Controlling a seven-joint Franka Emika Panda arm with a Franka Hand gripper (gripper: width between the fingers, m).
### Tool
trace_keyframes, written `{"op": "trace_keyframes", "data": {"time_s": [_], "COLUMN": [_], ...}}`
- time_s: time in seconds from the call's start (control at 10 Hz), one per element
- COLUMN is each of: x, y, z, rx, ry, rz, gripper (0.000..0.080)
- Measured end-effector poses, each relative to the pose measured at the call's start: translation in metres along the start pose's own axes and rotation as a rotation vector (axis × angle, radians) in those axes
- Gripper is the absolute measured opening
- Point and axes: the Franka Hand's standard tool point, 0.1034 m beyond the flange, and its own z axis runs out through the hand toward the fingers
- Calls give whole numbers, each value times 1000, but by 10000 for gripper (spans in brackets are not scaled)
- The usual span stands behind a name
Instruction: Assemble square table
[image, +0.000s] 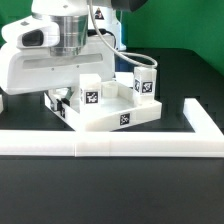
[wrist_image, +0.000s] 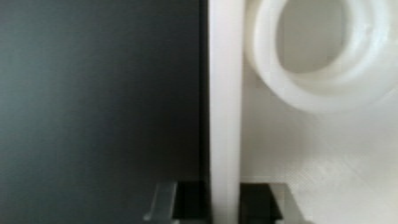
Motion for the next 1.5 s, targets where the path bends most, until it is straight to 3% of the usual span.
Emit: {"op": "trace_keyframes", "data": {"time_s": [0.4, 0.8, 1.1, 1.5], "x": [11, 7, 24, 18], "y": [13, 19, 16, 23], "z": [-5, -5, -4, -4], "rx": [-75, -91, -129, -137], "ry": [30, -7, -23, -74], "rz": [-480, -724, -1171, -1384], "gripper": [63, 64, 64, 64]}}
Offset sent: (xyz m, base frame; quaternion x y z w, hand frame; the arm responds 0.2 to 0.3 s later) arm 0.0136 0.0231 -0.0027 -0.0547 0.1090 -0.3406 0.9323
